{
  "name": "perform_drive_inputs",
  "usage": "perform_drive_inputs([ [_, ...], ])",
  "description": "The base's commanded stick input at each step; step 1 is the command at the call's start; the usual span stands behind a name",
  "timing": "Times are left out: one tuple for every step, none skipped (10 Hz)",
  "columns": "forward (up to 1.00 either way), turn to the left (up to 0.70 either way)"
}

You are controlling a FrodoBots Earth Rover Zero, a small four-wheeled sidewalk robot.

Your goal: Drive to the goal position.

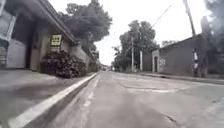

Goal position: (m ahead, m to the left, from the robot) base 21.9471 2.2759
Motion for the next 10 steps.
perform_drive_inputs([
  [0.7, 0.0],
  [0.7, 0.0],
  [0.7, 0.0],
  [0.7, 0.0],
  [0.7, 0.06],
  [0.7, 0.25],
  [0.7, 0.35],
  [0.7, 0.12],
  [0.7, 0.0],
  [0.7, 0.0],
])
